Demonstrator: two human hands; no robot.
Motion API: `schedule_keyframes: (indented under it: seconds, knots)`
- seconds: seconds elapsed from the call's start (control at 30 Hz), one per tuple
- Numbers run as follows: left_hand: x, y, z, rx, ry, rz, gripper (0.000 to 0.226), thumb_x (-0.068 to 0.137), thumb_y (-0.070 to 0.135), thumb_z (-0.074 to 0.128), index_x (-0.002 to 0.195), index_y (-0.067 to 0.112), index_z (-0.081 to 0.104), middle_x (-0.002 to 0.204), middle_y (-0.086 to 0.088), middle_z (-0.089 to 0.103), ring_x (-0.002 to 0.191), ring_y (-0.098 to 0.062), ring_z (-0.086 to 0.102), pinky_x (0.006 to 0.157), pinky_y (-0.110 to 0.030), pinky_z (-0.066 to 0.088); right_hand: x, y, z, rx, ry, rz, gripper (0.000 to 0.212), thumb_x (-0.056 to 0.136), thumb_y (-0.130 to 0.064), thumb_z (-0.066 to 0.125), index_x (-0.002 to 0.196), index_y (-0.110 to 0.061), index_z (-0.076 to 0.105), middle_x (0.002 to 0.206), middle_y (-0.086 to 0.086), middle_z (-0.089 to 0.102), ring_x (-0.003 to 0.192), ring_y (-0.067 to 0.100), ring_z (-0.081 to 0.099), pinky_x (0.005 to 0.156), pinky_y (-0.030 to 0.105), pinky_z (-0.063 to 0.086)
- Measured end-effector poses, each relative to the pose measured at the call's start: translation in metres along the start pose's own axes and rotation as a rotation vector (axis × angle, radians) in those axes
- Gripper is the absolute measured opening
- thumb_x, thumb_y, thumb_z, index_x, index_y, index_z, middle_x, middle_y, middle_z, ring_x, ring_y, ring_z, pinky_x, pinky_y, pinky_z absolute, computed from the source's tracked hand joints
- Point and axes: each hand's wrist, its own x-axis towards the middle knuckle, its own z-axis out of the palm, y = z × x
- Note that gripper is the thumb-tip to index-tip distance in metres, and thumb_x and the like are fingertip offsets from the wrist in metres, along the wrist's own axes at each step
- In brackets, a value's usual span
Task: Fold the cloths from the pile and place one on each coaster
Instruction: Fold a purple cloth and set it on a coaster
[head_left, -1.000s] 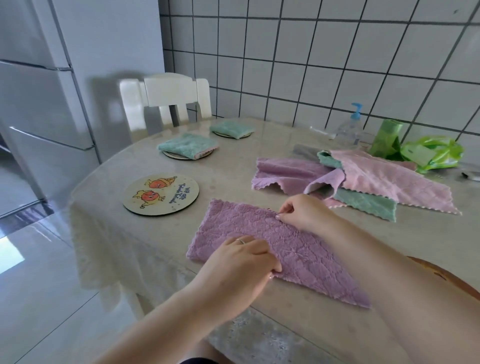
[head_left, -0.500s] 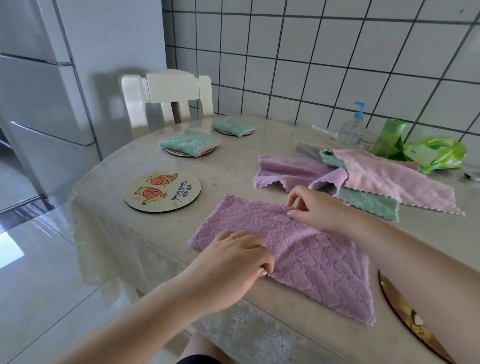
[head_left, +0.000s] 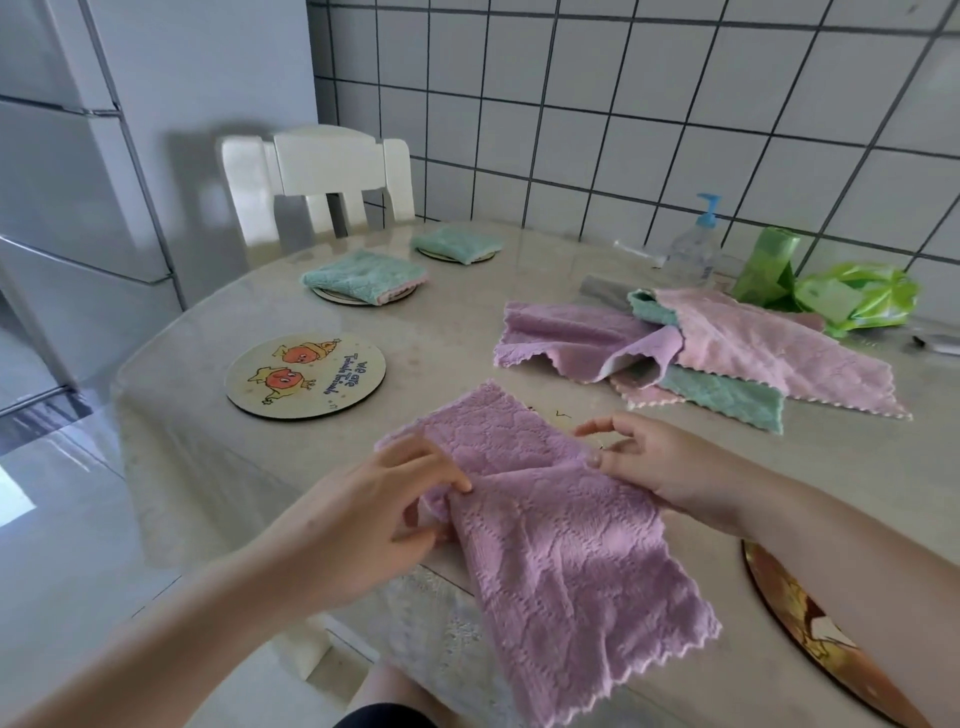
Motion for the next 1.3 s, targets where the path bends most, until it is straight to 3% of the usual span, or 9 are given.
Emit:
schedule_keyframes:
  seconds: [0.07, 0.17, 0.33, 0.5, 0.6, 0.7, 0.93, 1.07, 1.3]
  knots:
    - [-0.004, 0.005, 0.006, -0.019, 0.039, -0.049, 0.049, 0.075, 0.028, 0.061, 0.115, 0.052, 0.047, 0.105, 0.032, 0.047, 0.064, 0.002, 0.054, 0.059, -0.013, 0.042, 0.003, -0.001, 0.002, 0.103, -0.012, -0.017, 0.034, 0.084, -0.033, 0.063, 0.117, -0.039, 0.057, 0.118, -0.003, 0.062, 0.104, 0.005, 0.060, 0.091, 0.024, 0.047]
    - [-0.001, 0.010, 0.015, -0.027, 0.088, -0.166, 0.065, 0.076, 0.024, 0.061, 0.132, 0.050, 0.038, 0.097, 0.031, 0.047, 0.057, 0.004, 0.049, 0.055, -0.005, 0.032, 0.008, -0.007, 0.010, 0.151, -0.034, -0.051, 0.037, 0.089, -0.015, 0.059, 0.118, -0.040, 0.056, 0.123, -0.015, 0.055, 0.108, -0.005, 0.053, 0.082, 0.007, 0.045]
    - [0.010, 0.007, 0.020, -0.028, 0.179, -0.102, 0.051, 0.066, 0.019, 0.044, 0.109, 0.038, 0.064, 0.106, 0.023, 0.061, 0.078, 0.017, 0.043, 0.059, 0.000, 0.032, 0.006, -0.016, 0.020, 0.190, -0.031, -0.028, 0.040, 0.091, -0.002, 0.051, 0.119, -0.030, 0.060, 0.126, -0.017, 0.049, 0.102, -0.003, 0.058, 0.084, 0.016, 0.050]
    - [0.022, -0.004, 0.017, -0.031, 0.337, 0.067, 0.035, 0.075, 0.017, 0.041, 0.097, 0.027, 0.066, 0.108, 0.020, 0.061, 0.089, 0.001, 0.061, 0.069, -0.025, 0.052, -0.006, -0.005, 0.031, 0.179, 0.195, -0.147, 0.043, 0.089, -0.008, 0.058, 0.127, -0.027, 0.055, 0.135, -0.010, 0.051, 0.120, 0.001, 0.049, 0.108, 0.027, 0.038]
    - [0.034, -0.011, 0.021, -0.069, 0.265, 0.065, 0.031, 0.077, 0.018, 0.039, 0.095, 0.030, 0.060, 0.116, 0.019, 0.057, 0.100, -0.006, 0.060, 0.077, -0.028, 0.049, -0.019, 0.006, 0.033, 0.177, 0.223, -0.143, 0.051, 0.088, -0.015, 0.062, 0.135, -0.025, 0.046, 0.140, -0.015, 0.042, 0.122, -0.006, 0.041, 0.105, 0.013, 0.031]
    - [0.041, -0.019, 0.025, -0.138, 0.113, -0.017, 0.037, 0.075, 0.018, 0.040, 0.102, 0.036, 0.056, 0.125, 0.019, 0.052, 0.113, -0.005, 0.054, 0.095, -0.029, 0.045, -0.030, 0.010, 0.029, 0.234, 0.167, -0.081, 0.056, 0.090, -0.020, 0.058, 0.140, -0.031, 0.036, 0.139, -0.015, 0.038, 0.127, -0.001, 0.039, 0.108, 0.024, 0.032]
    - [0.017, -0.024, 0.019, 0.059, 0.035, 0.180, 0.068, 0.073, 0.023, 0.058, 0.137, 0.036, 0.040, 0.144, 0.013, 0.039, 0.138, -0.001, 0.022, 0.114, -0.026, 0.019, -0.053, 0.000, 0.015, -0.028, 0.054, 0.004, 0.060, 0.080, -0.046, 0.057, 0.135, -0.041, 0.034, 0.093, 0.008, 0.071, 0.062, 0.011, 0.061, 0.059, 0.019, 0.048]
    - [0.002, -0.014, 0.025, 0.089, 0.040, 0.387, 0.065, 0.081, 0.031, 0.062, 0.139, 0.035, 0.035, 0.144, 0.015, 0.041, 0.138, -0.006, 0.028, 0.113, -0.034, 0.022, -0.060, -0.002, 0.015, -0.034, -0.060, 0.041, 0.050, 0.079, -0.052, 0.057, 0.127, -0.052, 0.042, 0.110, 0.011, 0.067, 0.061, 0.007, 0.059, 0.063, 0.021, 0.049]
    - [-0.004, 0.000, 0.030, -0.101, 0.113, 0.413, 0.033, 0.094, 0.037, 0.043, 0.121, 0.028, 0.061, 0.124, 0.017, 0.060, 0.120, 0.002, 0.051, 0.107, -0.027, 0.035, -0.081, -0.005, 0.013, 0.292, -0.229, 0.026, 0.035, 0.082, -0.025, 0.056, 0.117, -0.025, 0.058, 0.046, -0.012, 0.049, 0.040, 0.001, 0.047, 0.042, 0.016, 0.032]
